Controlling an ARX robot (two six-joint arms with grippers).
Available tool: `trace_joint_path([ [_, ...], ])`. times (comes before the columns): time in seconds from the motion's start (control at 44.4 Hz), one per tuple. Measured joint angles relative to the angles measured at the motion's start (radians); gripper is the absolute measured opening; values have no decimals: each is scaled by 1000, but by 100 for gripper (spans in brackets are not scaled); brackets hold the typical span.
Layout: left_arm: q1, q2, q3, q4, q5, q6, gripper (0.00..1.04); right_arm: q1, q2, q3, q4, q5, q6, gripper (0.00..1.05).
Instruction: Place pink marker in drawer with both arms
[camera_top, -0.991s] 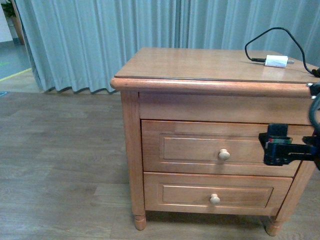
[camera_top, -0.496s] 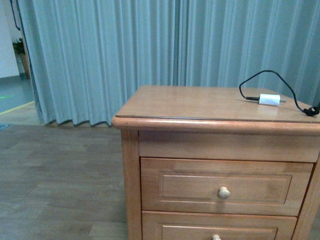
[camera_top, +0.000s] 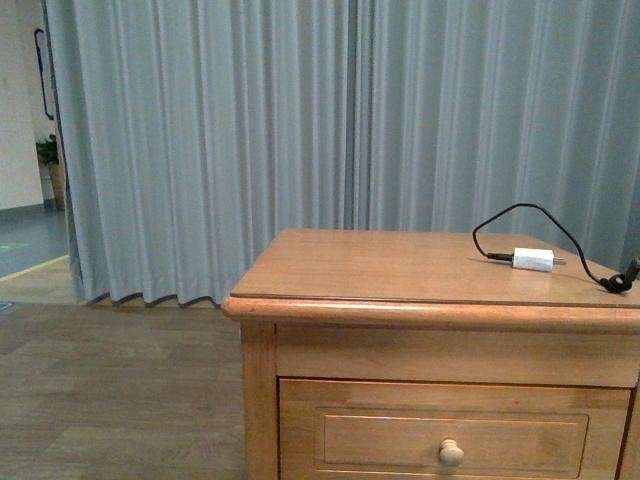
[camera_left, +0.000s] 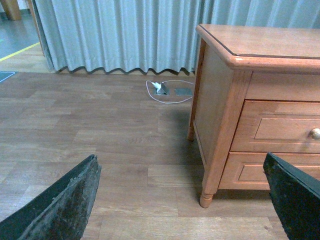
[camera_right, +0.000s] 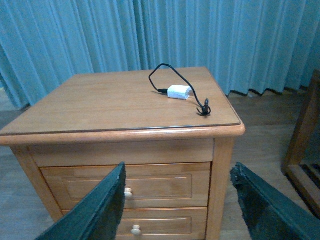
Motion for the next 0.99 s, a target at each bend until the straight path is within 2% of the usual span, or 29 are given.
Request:
trace_joint_path([
  [0.068, 0, 0, 0, 0, 0, 0, 99, -11, -30, -47, 19, -8, -22, 53],
  [0.135, 0, 0, 0, 0, 0, 0, 99, -59, -53, -88, 27, -85, -35, 42],
  [0.18, 0, 0, 0, 0, 0, 0, 99, -97, -75, -131, 35, -101, -44, 30],
  [0.315, 0, 0, 0, 0, 0, 0, 99, -108, -134, -199, 50, -103, -51, 2],
  [0.991, 0, 0, 0, 0, 0, 0, 99, -109, -354, -352, -11, -105, -53, 1],
])
